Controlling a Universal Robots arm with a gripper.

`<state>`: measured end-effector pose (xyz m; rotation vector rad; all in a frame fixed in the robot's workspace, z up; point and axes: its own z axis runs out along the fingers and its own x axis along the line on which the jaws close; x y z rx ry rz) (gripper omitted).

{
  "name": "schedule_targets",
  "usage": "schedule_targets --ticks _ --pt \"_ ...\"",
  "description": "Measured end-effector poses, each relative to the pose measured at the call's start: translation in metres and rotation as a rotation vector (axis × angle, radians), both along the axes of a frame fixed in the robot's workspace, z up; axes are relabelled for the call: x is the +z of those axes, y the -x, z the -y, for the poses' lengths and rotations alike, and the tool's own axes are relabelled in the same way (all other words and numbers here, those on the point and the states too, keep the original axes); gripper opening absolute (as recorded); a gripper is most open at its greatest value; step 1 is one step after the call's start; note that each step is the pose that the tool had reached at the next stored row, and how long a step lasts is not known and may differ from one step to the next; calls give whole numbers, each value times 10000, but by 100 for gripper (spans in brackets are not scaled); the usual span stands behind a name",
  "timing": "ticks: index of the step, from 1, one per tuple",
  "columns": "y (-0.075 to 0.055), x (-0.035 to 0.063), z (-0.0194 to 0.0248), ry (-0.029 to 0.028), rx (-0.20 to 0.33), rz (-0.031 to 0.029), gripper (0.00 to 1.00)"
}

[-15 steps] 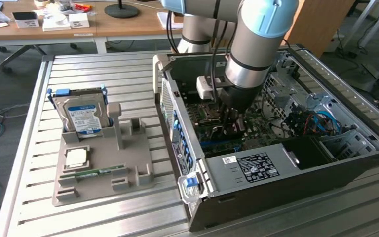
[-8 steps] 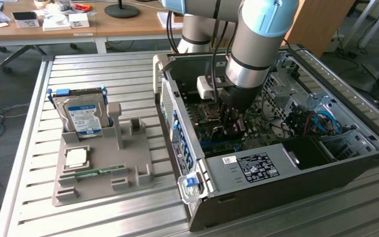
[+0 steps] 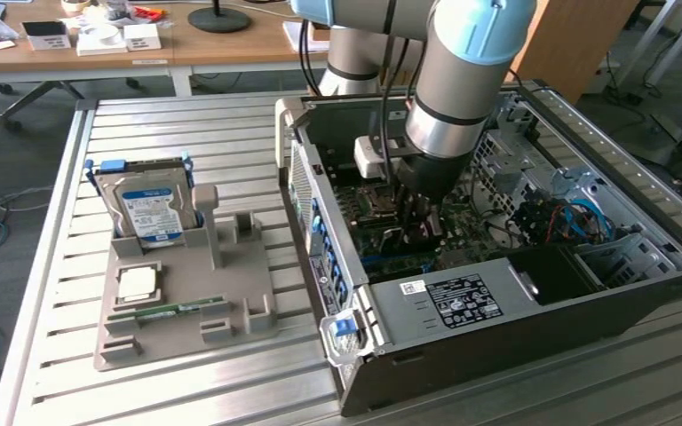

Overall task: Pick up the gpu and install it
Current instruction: 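Insert the gpu into the slot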

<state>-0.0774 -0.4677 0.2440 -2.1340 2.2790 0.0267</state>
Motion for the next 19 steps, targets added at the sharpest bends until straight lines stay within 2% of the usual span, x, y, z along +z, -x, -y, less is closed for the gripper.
schedule_targets --ticks 8,19 --pt "0 -1 -25 -7 -2 0 27" --pt "9 -7 -25 -14 1 0 27"
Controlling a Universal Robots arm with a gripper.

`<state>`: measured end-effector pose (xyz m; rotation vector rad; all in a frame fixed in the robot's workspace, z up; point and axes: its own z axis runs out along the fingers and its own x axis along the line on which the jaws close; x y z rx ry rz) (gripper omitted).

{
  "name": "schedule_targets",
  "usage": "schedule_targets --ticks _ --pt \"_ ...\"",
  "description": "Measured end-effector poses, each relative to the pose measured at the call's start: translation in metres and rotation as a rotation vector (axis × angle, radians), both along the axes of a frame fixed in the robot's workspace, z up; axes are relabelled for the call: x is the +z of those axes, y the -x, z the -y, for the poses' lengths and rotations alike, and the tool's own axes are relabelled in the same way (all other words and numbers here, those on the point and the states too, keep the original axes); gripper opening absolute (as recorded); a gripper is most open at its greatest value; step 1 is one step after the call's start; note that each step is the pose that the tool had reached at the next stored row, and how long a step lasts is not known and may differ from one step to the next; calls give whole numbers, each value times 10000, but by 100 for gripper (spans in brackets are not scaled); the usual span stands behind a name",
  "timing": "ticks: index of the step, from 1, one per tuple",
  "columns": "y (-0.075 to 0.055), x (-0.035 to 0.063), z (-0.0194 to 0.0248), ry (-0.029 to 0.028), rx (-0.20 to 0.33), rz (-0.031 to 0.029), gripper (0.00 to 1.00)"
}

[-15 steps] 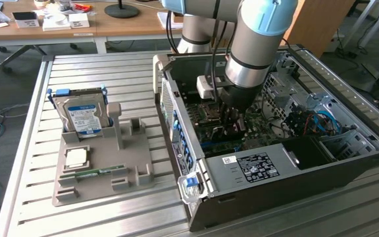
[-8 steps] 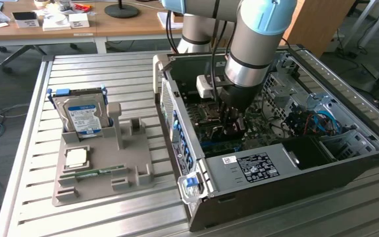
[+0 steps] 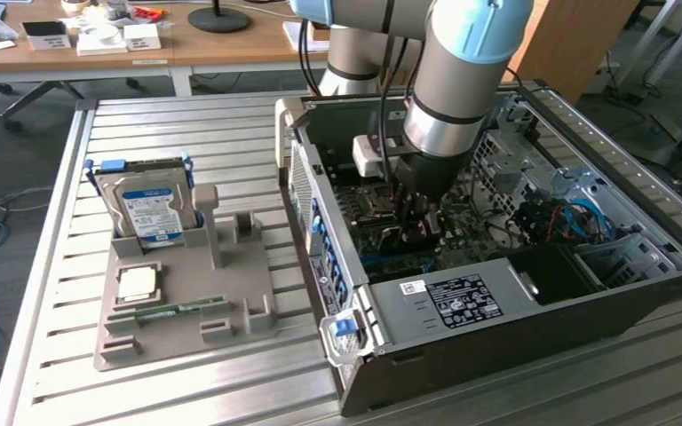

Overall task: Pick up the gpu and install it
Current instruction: 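Insert the gpu into the slot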

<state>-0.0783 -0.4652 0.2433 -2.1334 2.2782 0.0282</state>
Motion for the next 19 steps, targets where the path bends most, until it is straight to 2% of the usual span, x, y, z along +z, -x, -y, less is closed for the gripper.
schedule_targets --ticks 4,5,8,9,19 --pt "1 -5 -1 -8 -1 -2 27" --pt "1 -6 -1 -28 -2 0 27" --pt "1 -7 -1 -149 4 3 27" --pt "1 -7 -1 -158 4 6 27" --pt "3 6 26 -164 7 20 27"
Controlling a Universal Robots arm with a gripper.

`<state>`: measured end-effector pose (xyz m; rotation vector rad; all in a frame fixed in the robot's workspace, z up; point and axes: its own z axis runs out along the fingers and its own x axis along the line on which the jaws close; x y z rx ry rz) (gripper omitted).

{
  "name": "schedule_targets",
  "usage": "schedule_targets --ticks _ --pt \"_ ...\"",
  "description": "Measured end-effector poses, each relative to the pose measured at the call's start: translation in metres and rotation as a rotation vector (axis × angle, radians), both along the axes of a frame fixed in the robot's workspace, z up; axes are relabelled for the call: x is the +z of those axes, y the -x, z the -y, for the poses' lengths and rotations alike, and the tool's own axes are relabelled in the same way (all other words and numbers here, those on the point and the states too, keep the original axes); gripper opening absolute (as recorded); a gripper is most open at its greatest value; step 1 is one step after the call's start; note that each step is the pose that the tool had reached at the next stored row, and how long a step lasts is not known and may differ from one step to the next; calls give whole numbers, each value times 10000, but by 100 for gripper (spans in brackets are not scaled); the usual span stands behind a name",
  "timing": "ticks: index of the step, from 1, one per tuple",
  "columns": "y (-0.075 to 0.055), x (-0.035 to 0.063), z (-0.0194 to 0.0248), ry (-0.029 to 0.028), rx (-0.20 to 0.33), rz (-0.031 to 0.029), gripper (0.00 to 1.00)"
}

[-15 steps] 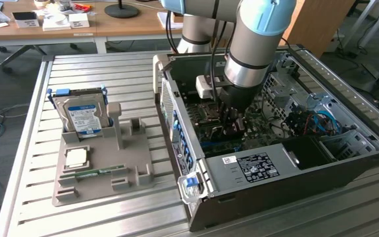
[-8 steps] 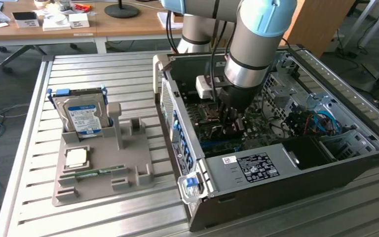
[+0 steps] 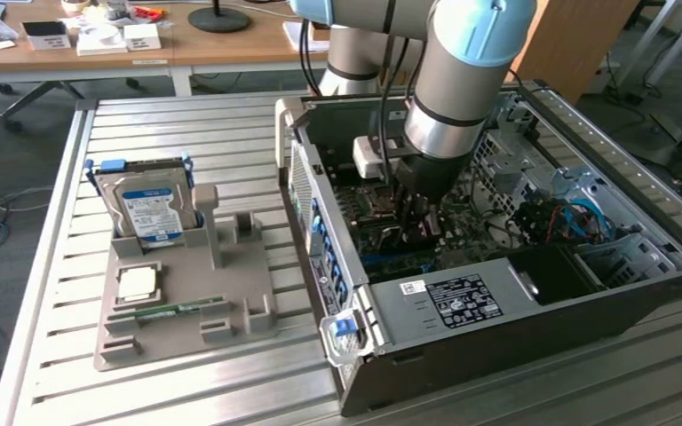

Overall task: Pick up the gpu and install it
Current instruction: 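Insert the gpu into the slot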

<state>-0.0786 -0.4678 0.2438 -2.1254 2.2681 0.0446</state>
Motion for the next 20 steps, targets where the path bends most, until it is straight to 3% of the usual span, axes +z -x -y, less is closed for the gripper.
schedule_targets --ticks 6,20 --pt "9 -7 1 -67 2 34 27" --pt "12 -21 12 -61 2 34 27"
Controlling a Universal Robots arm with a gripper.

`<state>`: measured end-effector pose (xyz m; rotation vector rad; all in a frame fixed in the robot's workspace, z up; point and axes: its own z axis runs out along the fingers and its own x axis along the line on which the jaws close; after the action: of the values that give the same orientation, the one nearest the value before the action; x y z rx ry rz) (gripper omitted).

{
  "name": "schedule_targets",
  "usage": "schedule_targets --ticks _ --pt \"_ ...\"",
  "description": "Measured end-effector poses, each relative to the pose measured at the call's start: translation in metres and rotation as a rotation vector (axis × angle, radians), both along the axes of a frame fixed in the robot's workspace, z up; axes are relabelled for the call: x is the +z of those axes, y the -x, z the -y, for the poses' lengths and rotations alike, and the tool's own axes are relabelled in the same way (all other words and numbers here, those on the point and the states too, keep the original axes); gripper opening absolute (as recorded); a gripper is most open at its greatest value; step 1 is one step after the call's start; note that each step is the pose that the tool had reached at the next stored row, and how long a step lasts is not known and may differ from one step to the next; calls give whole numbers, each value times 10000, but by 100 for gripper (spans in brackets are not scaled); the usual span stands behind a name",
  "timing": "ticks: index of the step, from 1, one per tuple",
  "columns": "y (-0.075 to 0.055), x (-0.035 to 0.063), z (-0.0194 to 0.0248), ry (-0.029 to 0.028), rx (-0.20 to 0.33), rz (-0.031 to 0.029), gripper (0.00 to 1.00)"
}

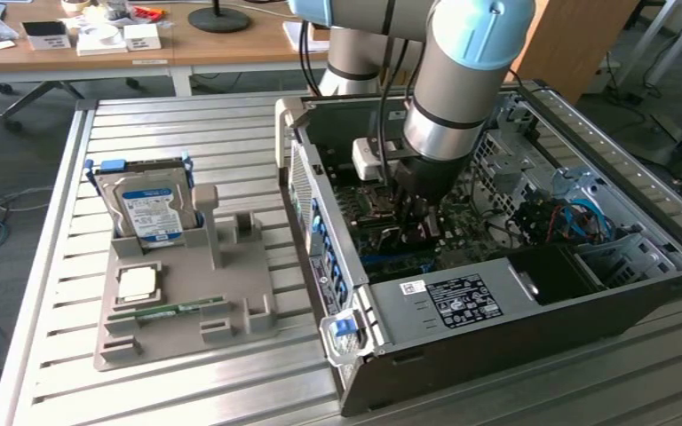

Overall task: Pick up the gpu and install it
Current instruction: 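Insert the gpu into the slot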

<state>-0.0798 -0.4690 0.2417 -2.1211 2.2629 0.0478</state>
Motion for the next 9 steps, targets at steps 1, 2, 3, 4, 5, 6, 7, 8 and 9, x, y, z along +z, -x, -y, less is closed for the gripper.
schedule_targets --ticks 1,2,3,4,5,6,7,8,9 --pt "0 -5 0 -1 1 0 27" --pt "1 -10 -1 -3 0 2 27" --pt "2 -14 -1 -7 -1 4 27" --pt "2 -14 -1 -7 -1 3 27" --pt "2 -14 -1 -7 0 3 27" --pt "2 -14 -1 -6 -1 3 27" --pt "2 -14 -1 -7 0 3 27" --pt "2 -14 -1 -9 -1 4 27" --pt "2 -14 -1 -10 -1 6 27"
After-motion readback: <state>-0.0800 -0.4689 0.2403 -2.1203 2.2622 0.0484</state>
